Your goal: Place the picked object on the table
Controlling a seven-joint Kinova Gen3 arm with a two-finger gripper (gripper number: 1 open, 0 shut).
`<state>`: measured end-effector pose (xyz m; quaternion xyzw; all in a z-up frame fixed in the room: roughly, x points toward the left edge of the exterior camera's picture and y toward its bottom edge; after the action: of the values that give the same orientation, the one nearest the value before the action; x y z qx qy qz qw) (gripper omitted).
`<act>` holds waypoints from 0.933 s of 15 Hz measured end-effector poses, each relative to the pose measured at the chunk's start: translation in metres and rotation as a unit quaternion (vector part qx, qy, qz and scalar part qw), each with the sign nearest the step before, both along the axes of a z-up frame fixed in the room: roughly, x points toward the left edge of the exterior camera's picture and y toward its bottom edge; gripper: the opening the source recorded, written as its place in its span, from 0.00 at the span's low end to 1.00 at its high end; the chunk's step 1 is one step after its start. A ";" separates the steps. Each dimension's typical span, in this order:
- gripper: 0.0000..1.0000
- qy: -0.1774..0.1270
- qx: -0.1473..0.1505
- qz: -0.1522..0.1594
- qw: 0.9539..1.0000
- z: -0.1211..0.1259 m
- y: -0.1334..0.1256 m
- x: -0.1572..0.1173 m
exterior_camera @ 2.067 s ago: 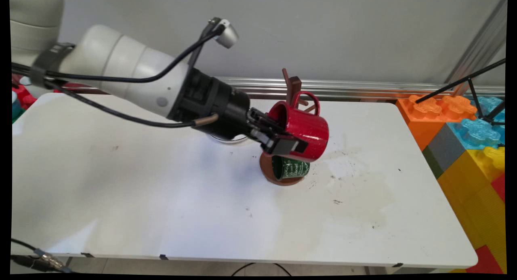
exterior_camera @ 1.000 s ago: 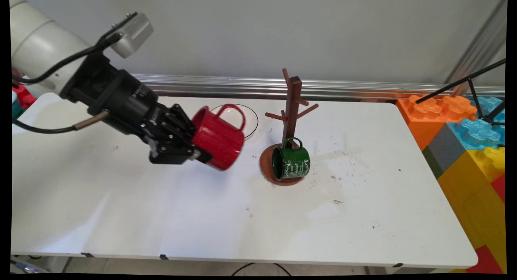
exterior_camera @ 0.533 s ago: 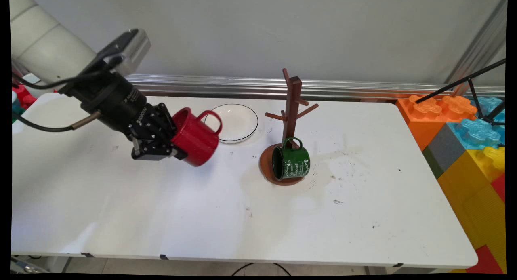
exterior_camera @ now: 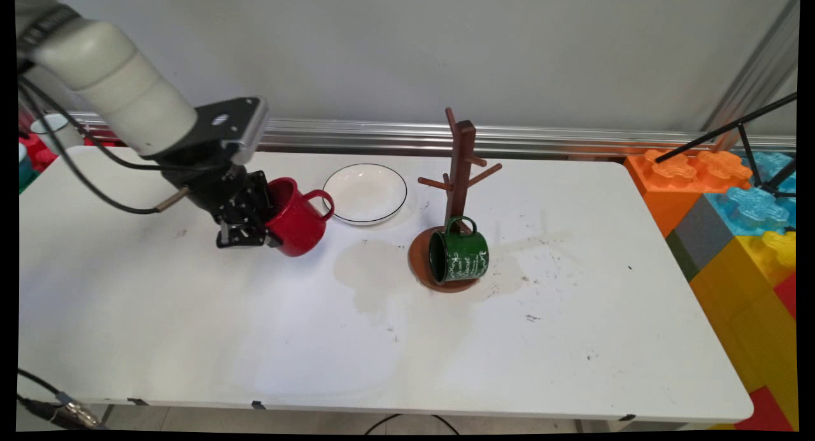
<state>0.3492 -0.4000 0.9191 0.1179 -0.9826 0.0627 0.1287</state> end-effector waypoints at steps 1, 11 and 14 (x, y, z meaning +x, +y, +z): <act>0.00 -0.011 0.001 0.001 1.000 -0.007 -0.005 -0.002; 0.00 -0.060 0.014 0.027 0.998 -0.081 -0.051 -0.031; 0.00 -0.066 0.018 0.034 0.997 -0.096 -0.060 -0.038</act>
<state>0.3112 -0.4603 0.8236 0.1495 -0.9854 0.0570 0.0590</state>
